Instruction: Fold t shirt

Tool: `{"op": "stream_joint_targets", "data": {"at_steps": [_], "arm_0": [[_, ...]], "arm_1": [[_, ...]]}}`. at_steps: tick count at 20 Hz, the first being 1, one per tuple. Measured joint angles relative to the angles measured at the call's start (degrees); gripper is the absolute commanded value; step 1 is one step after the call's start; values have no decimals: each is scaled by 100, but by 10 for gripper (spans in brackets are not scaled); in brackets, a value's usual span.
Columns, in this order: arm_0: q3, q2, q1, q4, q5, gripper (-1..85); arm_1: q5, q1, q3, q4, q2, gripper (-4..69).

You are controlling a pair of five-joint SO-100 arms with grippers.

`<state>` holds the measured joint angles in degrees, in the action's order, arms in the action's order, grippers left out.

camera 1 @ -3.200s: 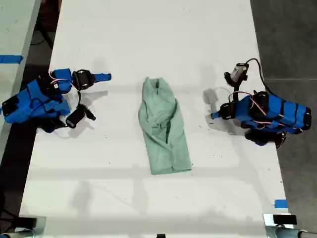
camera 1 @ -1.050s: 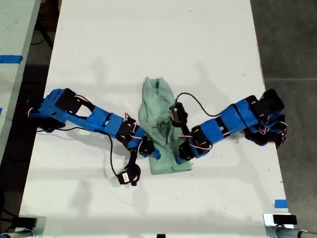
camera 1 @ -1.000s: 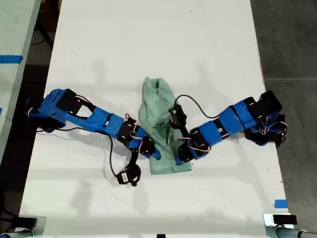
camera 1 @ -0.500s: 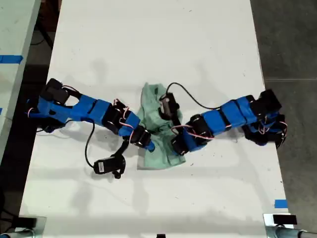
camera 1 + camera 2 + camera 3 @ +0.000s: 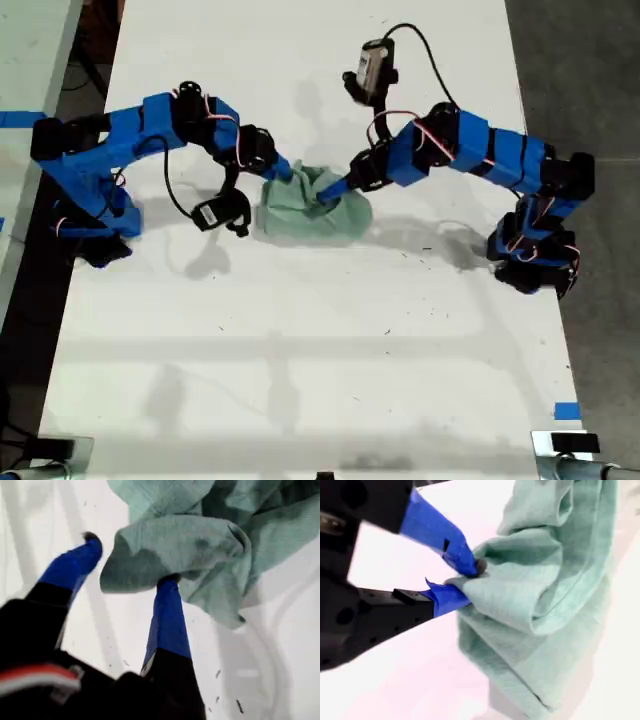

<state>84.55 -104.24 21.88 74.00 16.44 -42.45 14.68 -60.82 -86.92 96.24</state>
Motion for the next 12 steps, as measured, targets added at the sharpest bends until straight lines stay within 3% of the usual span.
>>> {"op": "stream_joint_targets", "data": {"at_steps": [3,4,5,6,9,12], "arm_0": [[1644,-1995,1600,-88,519,227],[1881,-2654,2101,-44,738,179],[1925,-3199,2522,62,940,56],[1951,-3639,2733,114,1116,-2],[2294,-4825,2619,62,1336,-3],[3876,-6513,1652,-914,1336,-3]], "arm_1": [[-387,1063,26,-694,492,164],[-466,1450,26,-958,782,96],[-510,1784,26,-1178,1099,0],[-536,2004,-167,-1301,1503,1],[-378,2021,-1389,-1362,3155,2],[167,1107,-3164,-1274,5177,2]]}}
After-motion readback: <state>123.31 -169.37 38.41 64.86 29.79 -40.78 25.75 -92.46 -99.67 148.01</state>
